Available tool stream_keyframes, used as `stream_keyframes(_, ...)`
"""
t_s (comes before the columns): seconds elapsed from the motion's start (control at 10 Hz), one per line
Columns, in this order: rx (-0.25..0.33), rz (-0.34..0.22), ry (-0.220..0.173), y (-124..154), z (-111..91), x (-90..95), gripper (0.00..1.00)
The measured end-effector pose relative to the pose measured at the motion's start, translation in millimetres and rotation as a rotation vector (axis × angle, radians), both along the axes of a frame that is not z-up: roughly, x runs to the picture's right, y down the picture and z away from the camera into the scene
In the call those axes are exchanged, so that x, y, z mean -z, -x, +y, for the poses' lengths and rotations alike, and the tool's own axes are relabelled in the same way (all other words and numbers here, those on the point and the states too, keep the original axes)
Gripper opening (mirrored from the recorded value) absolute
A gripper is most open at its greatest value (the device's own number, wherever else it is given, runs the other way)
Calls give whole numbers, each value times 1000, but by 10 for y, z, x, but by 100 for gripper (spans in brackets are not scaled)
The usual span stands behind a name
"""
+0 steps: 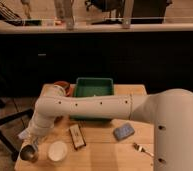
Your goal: Place towel in metal cup
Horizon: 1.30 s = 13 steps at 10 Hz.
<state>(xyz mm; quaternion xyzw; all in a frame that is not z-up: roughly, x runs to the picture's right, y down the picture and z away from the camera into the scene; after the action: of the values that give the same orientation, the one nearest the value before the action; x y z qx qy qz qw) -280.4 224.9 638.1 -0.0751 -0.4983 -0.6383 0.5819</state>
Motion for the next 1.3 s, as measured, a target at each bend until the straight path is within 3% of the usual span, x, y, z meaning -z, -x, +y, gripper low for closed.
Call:
stream_keyframes(0.3, 14, -36, -6, 185, 59, 28, 0)
stream_keyframes(0.8, 31, -61, 0, 364, 191, -110, 0)
stream_keyframes(1.3, 0, -67, -16, 498, 278, -215, 0)
